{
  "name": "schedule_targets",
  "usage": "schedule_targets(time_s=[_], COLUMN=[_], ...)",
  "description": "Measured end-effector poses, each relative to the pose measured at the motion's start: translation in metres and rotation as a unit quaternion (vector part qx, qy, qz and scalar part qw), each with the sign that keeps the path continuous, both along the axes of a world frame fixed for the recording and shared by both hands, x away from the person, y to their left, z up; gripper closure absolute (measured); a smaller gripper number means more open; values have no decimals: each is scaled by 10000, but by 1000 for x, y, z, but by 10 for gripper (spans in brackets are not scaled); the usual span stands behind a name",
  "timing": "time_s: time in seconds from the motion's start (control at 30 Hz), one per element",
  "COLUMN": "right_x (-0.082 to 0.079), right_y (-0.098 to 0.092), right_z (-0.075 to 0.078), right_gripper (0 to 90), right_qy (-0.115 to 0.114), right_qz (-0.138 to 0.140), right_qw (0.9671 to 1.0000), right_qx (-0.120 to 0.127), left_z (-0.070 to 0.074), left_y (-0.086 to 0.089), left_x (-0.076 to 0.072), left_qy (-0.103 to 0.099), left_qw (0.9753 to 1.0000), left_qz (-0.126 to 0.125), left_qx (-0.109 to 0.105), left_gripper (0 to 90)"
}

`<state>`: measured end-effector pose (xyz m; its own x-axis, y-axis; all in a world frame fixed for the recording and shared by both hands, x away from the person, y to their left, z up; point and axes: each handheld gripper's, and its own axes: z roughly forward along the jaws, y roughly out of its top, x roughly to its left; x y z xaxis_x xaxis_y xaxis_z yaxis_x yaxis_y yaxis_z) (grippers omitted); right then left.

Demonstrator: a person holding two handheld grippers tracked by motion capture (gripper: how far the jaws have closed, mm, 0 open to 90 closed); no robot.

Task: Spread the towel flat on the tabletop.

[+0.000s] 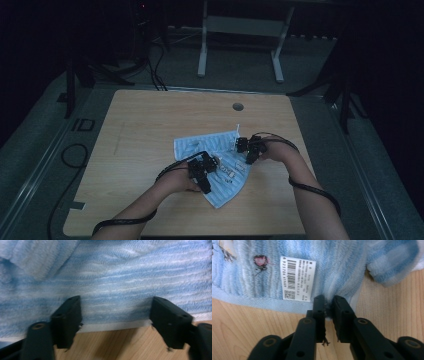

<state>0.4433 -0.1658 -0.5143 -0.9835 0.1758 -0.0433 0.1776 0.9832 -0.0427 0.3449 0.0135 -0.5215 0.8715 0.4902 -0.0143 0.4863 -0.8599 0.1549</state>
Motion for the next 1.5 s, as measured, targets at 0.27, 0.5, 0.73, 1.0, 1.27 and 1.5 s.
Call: schedule_targets(time_s=[0.27, 0.5, 0.73, 1.0, 1.27, 1.5], right_x=[-4, -10, -26, -66, -119, -157], right_y=[2, -2, -14, -12, -3, 6], right_z=[0, 5, 24, 27, 20, 14], right_gripper=[844, 847, 847, 846, 844, 840], right_qy=[-17, -32, -75, -40, 206, 380], right_qz=[-102, -147, -233, -82, 142, 371], right_qw=[9999, 9999, 9992, 9988, 9971, 9956], right_qx=[-54, -30, 311, 484, 715, 772], left_z=[5, 9, 15, 17, 19, 14], left_y=[3, 11, 32, 51, 69, 74], left_x=[-2, 4, 14, 18, 12, -8], left_qy=[15, 20, 4, 2, 270, 420], left_qw=[9997, 9997, 9999, 10000, 9992, 9983], left_qz=[-262, -235, -116, -67, -275, -407], left_qx=[-6, -47, -7, -33, -96, -31], left_gripper=[716, 851, 853, 851, 844, 837])
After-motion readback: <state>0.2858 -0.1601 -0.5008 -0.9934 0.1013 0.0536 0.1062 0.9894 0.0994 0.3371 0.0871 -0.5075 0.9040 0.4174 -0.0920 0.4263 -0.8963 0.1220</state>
